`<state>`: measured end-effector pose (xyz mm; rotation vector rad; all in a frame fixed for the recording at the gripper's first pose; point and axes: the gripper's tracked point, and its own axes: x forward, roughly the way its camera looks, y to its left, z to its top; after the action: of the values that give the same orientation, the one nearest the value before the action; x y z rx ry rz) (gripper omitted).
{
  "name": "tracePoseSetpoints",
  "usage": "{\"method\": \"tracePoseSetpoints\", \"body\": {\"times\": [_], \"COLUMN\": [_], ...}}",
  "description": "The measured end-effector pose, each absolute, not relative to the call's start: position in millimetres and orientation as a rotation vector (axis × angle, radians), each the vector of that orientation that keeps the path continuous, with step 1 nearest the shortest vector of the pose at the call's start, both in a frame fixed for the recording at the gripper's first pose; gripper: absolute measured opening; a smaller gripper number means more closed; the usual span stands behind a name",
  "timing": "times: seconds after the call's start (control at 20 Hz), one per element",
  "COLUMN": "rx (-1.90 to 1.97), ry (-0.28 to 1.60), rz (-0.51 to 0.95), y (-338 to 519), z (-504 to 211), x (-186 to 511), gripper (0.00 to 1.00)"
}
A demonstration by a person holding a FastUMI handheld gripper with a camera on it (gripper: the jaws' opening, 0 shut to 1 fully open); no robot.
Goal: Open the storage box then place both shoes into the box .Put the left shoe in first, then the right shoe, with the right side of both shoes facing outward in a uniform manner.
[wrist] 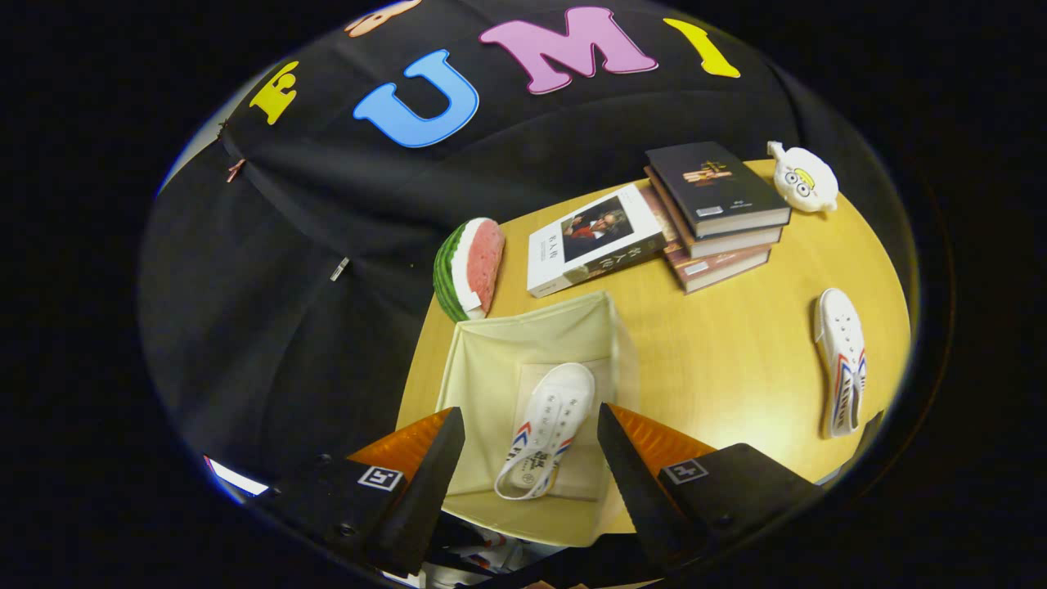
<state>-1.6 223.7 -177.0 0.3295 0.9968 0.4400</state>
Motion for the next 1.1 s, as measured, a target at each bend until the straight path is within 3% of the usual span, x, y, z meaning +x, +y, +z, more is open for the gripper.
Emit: {"method": "tracePoseSetpoints", "body": {"times": [0.6, 1.1], "rx": [0.33, 0.209], "ry": [1.003, 1.168], "rz": [0.129, 0.077], "y": [-31.8, -146.3], "z": [-206.9, -326.3], "x": [43.0, 54.7], "gripper": [0.98, 0.99]}}
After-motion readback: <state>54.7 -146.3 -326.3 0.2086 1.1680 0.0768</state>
